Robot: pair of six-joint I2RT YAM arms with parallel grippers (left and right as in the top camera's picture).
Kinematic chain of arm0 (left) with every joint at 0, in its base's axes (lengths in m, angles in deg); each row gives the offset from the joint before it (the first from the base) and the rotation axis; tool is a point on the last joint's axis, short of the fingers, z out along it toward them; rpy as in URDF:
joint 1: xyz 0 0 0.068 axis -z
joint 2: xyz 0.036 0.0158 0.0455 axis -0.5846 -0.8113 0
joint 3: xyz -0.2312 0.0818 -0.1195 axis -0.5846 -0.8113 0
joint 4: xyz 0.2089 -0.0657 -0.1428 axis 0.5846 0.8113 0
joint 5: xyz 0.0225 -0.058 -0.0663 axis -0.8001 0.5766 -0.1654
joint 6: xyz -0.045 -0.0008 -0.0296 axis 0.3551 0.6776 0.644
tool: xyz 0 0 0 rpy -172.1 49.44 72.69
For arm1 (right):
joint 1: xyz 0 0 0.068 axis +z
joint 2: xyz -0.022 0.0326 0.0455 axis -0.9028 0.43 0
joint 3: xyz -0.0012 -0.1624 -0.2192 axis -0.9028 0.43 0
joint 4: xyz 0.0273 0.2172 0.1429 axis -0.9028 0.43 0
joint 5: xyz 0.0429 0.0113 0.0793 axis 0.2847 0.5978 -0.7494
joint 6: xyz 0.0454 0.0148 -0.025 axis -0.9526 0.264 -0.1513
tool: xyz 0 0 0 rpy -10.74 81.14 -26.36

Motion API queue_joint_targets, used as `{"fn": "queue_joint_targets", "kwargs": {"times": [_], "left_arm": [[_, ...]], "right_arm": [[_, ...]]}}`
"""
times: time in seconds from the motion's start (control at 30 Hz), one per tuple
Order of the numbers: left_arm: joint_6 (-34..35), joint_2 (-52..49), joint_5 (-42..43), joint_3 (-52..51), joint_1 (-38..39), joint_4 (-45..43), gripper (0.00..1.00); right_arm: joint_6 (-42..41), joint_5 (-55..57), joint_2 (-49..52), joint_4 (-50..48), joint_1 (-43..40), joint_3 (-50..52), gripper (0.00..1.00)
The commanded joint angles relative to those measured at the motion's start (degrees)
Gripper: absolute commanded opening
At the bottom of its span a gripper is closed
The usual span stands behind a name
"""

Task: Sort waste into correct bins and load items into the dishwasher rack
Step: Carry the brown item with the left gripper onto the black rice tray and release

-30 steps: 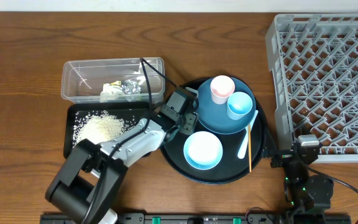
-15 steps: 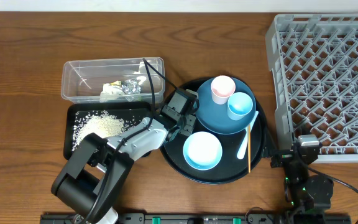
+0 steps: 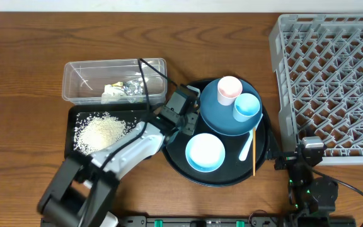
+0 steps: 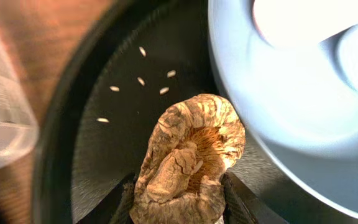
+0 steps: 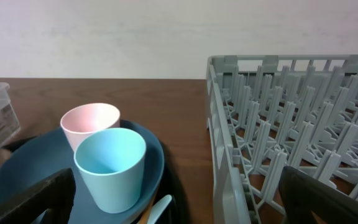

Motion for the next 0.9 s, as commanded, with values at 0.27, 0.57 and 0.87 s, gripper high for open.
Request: {"fn": "queue_joint_targets", "kwargs": {"times": [0.27, 0.57, 0.87], "left_arm": [[-0.22, 11.13, -9.42, 0.63, -3.39, 14.29, 0.21], [6.67, 17.07, -12.07, 0.61, -16.94, 27.61, 0.15], [10.78, 15.91, -10.16, -0.28, -28.0, 32.22, 0.15]], "right_arm": [[0.63, 0.39, 0.0, 0.09, -0.42, 0.2, 0.99], [0.63, 0.39, 0.0, 0.09, -0.42, 0.2, 0.99], [0.63, 0.39, 0.0, 0.09, -0.42, 0.2, 0.99]]}}
